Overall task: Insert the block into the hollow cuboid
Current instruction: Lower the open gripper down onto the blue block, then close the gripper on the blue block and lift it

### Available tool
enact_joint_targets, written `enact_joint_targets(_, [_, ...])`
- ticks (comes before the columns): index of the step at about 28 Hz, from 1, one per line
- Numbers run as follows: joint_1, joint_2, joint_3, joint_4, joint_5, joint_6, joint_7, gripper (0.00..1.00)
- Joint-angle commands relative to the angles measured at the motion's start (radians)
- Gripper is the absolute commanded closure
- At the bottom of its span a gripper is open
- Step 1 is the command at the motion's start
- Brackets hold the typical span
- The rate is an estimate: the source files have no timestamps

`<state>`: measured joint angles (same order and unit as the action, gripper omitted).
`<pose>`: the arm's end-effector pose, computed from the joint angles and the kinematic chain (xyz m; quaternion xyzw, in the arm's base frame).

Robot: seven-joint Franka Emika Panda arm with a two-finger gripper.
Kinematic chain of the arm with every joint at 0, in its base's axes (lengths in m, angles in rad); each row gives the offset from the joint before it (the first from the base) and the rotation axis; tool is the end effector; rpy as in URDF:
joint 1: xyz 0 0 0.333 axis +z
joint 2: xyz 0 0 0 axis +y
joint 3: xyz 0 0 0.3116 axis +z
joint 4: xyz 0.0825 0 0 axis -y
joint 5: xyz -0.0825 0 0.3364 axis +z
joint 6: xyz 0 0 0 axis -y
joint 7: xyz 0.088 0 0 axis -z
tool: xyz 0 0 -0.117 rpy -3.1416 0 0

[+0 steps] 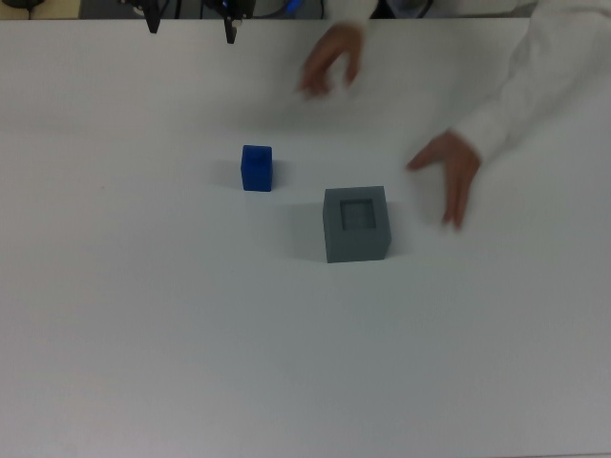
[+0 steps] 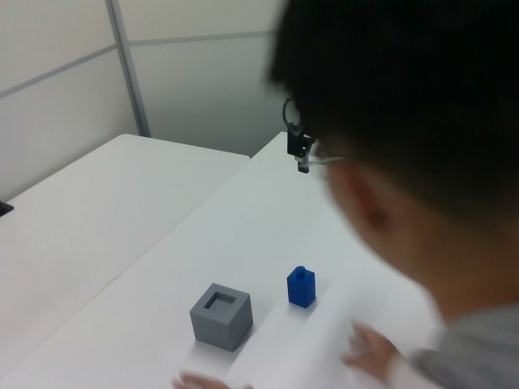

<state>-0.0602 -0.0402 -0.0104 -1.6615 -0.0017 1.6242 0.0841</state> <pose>0.4971 -0.0355 0.5963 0.9970 -0.0772 0.0015 0.0006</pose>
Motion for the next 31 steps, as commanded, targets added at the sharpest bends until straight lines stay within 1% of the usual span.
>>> enact_joint_targets(1, [0.005, 0.005, -0.003, -0.015, 0.029, 0.017, -0.011, 0.00])
enact_joint_targets(6, [0.003, 0.092, -0.002, 0.011, 0.046, 0.029, -0.024, 0.00])
enact_joint_targets(7, [0.005, 0.103, 0.006, 0.011, 0.048, 0.034, -0.024, 0.00])
enact_joint_targets(8, [0.003, 0.115, 0.032, 0.000, 0.048, 0.055, -0.023, 0.00])
enact_joint_targets(10, [0.002, 0.132, 0.052, -0.041, 0.048, 0.089, -0.015, 0.00])
enact_joint_targets(13, [0.003, 0.137, 0.061, -0.096, 0.046, 0.147, -0.009, 0.00])
enact_joint_targets(14, [0.003, 0.144, 0.066, -0.136, 0.046, 0.184, -0.007, 0.00])
enact_joint_targets(16, [0.005, 0.149, 0.075, -0.178, 0.043, 0.229, -0.006, 0.00])
enact_joint_targets(19, [0.003, 0.154, 0.105, -0.237, 0.034, 0.298, -0.001, 0.00])
enact_joint_targets(20, [0.005, 0.166, 0.113, -0.268, 0.028, 0.337, 0.011, 0.00])
enact_joint_targets(22, [0.005, 0.183, 0.115, -0.282, 0.008, 0.358, 0.023, 0.00])
enact_joint_targets(25, [0.005, 0.213, 0.116, -0.287, -0.037, 0.362, 0.039, 0.00])
enact_joint_targets(26, [0.006, 0.236, 0.116, -0.287, -0.055, 0.367, 0.049, 0.00])
enact_joint_targets(29, [0.007, 0.278, 0.116, -0.281, -0.072, 0.379, 0.060, 0.00])
enact_joint_targets(31, [0.007, 0.301, 0.116, -0.279, -0.087, 0.417, 0.084, 0.00])
